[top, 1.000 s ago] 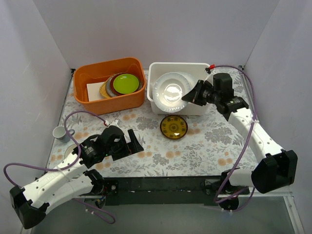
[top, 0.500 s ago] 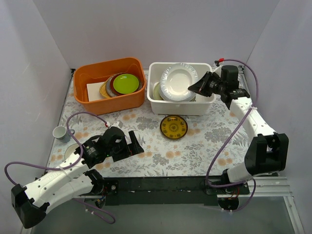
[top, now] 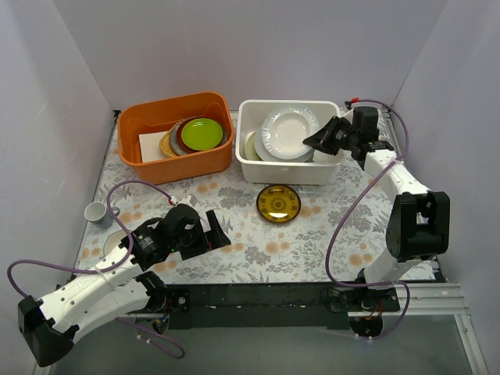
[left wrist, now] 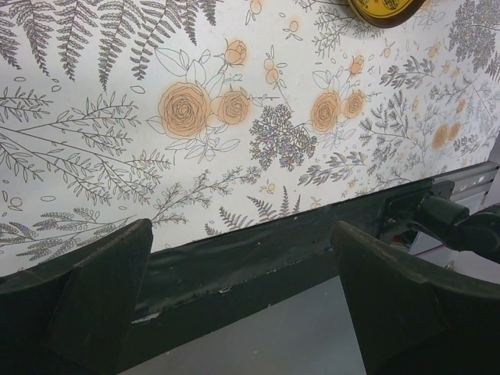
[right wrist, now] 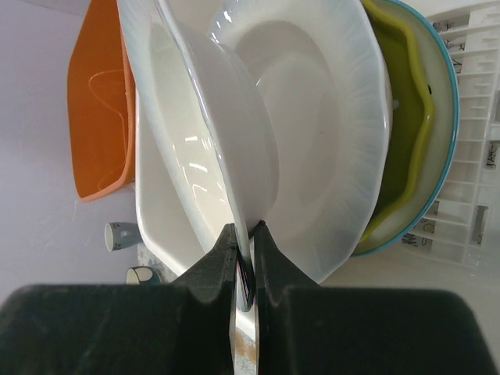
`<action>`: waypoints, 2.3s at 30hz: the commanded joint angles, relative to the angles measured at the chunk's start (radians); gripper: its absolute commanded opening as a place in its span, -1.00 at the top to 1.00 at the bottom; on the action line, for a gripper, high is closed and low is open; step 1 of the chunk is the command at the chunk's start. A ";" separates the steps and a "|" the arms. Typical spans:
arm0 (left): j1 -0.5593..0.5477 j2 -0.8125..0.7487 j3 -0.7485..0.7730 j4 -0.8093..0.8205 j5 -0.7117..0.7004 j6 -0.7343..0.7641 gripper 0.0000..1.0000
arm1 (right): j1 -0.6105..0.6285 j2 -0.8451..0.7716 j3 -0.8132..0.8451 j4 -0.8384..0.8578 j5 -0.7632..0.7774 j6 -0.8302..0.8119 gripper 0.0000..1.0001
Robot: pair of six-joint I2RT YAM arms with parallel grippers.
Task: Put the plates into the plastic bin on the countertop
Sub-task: Place the plate in the plastic bin, then pick up the plate at the center of the board.
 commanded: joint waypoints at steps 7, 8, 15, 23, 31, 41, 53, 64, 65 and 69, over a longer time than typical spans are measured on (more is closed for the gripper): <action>-0.005 -0.012 -0.011 0.014 0.006 0.001 -0.96 | -0.003 0.068 0.067 0.157 -0.080 0.030 0.97; -0.005 -0.012 -0.010 0.013 0.006 0.001 -0.96 | -0.003 0.071 0.067 0.157 -0.081 0.028 0.97; -0.005 -0.009 -0.007 0.014 0.002 0.001 -0.96 | -0.003 0.087 0.056 0.151 -0.078 0.022 0.87; -0.005 -0.009 -0.002 0.014 -0.005 0.002 -0.96 | -0.012 0.087 0.055 0.102 -0.075 -0.015 0.22; -0.005 0.001 0.018 0.025 -0.014 0.005 -0.96 | -0.038 0.045 0.038 0.045 -0.069 -0.050 -0.11; -0.008 0.086 0.053 0.098 -0.018 0.008 -0.96 | -0.097 -0.087 0.007 -0.025 -0.058 -0.116 -0.31; -0.019 0.101 0.030 0.209 -0.068 -0.056 -0.96 | -0.107 -0.283 0.023 -0.171 -0.139 -0.165 -0.45; -0.022 0.208 -0.051 0.404 -0.050 -0.125 -0.83 | -0.107 -0.640 -0.288 -0.236 -0.165 -0.180 -0.49; -0.022 0.222 -0.051 0.431 -0.048 -0.128 -0.82 | -0.107 -0.665 -0.312 -0.242 -0.167 -0.177 -0.49; -0.022 0.297 -0.056 0.503 -0.044 -0.148 -0.74 | -0.107 -0.809 -0.448 -0.263 -0.178 -0.160 -0.49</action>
